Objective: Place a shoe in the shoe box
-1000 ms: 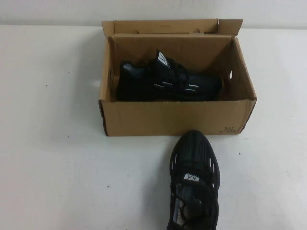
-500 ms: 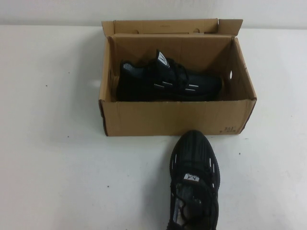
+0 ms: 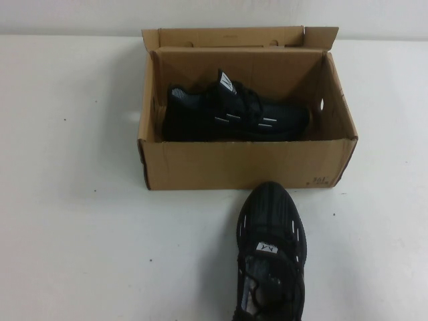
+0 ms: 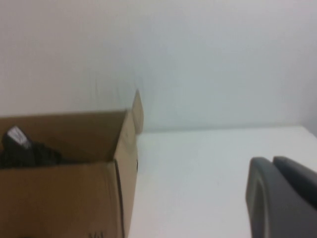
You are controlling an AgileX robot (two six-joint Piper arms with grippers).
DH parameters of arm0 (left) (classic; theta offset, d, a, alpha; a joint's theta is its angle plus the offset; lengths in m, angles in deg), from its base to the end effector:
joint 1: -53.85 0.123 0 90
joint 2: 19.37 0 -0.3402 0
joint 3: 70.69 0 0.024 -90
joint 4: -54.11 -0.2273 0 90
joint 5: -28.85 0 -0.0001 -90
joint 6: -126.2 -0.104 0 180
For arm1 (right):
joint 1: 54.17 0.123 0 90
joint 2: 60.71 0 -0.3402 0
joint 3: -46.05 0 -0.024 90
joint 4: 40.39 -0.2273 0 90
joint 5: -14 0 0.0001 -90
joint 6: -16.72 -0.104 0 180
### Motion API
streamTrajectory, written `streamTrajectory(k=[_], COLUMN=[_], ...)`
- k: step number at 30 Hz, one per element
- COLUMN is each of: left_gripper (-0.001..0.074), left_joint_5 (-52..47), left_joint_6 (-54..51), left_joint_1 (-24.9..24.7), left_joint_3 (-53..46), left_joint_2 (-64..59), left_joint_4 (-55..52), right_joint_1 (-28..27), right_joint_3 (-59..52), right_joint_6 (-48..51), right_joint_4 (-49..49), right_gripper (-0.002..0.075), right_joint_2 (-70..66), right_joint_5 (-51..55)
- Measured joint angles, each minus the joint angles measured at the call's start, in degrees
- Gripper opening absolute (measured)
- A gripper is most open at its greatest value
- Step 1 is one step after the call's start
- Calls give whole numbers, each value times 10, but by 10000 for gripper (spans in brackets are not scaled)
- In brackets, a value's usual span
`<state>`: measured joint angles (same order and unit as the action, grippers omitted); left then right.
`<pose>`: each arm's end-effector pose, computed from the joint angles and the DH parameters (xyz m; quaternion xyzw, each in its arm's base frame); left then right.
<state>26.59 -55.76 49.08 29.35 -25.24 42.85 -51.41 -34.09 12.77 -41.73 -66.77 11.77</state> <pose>-0.0094 0.0016 0.2017 0.1059 0.6868 0.0556 0.7169 -0.0096 -0.0006 0.2088 0.0151 0.6688 0.0519 0.7415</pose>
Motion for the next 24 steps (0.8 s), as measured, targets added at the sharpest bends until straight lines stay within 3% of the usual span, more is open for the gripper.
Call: streamTrajectory(k=[7, 16, 20, 24], left_gripper=[-4, -4, -4, -4], left_joint_5=[170, 215, 295, 446], left_joint_6=[0, 2, 57, 109], left_joint_1=[0, 0, 0, 0], left_joint_3=[0, 0, 0, 0], left_joint_2=[0, 0, 0, 0], left_joint_4=[-2, -4, -4, -4], right_joint_1=[0, 0, 0, 0], right_joint_3=[0, 0, 0, 0], right_joint_6=[0, 0, 0, -1], right_joint_4=[0, 0, -1, -1], right_gripper=[-18, -18, -18, -18], right_joint_2=[0, 0, 0, 0], right_joint_5=[-85, -98, -185, -336])
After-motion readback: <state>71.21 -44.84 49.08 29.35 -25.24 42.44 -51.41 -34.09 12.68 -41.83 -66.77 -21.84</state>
